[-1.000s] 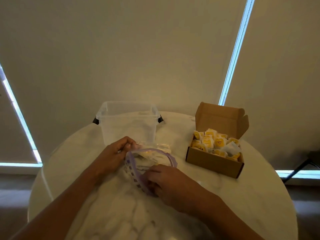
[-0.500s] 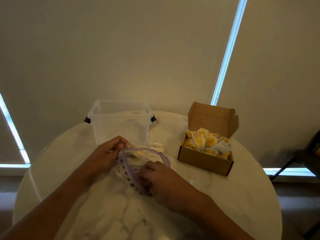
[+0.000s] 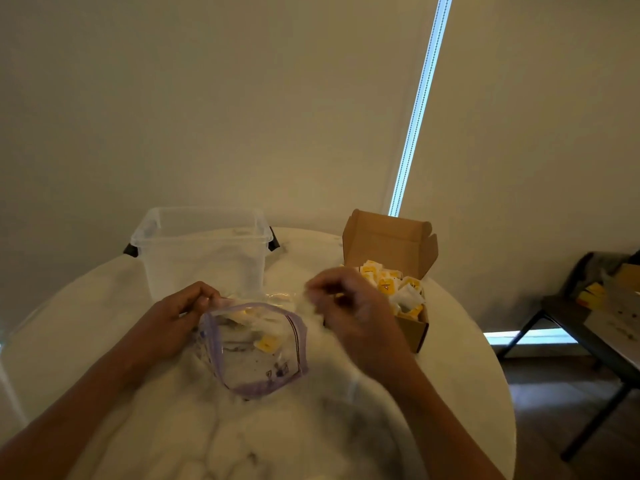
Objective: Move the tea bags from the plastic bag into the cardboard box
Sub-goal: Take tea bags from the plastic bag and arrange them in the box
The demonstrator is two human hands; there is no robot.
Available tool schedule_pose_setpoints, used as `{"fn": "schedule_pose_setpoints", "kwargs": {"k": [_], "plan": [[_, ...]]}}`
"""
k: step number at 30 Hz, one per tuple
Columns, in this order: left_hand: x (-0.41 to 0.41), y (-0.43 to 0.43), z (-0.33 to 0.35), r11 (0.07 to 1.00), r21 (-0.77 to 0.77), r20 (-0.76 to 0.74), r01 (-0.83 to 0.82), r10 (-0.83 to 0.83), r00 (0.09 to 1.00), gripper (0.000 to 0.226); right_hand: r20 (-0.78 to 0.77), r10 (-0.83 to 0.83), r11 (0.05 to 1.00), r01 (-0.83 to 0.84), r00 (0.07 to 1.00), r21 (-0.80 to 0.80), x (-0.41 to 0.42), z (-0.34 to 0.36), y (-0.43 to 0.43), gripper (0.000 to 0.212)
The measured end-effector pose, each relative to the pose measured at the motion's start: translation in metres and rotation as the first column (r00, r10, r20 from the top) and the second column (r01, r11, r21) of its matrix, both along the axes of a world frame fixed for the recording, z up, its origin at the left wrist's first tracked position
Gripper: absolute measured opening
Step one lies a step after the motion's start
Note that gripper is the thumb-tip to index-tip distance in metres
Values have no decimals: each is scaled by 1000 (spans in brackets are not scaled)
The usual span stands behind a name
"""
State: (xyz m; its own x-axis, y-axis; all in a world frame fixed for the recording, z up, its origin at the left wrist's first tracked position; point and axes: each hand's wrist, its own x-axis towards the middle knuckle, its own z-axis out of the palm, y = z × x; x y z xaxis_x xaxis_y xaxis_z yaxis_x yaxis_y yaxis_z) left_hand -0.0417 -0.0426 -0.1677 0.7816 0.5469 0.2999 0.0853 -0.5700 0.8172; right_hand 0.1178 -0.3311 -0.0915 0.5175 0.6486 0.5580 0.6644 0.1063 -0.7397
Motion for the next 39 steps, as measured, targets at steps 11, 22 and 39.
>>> {"fn": "schedule_pose_setpoints", "kwargs": {"k": [11,22,39], "plan": [[2,5,-2,999,48,-12,-13,14,1000,28,-135,-546,793,562,827,233,74,-7,-52,13],[1,-3,2,999,28,-7,-20,20,1000,31,-231,-316,872,378,920,312,68,0,-53,11],[1,2,1,999,41,-18,-26,27,999,31,101,-632,771,637,769,-22,53,-43,-108,37]]}}
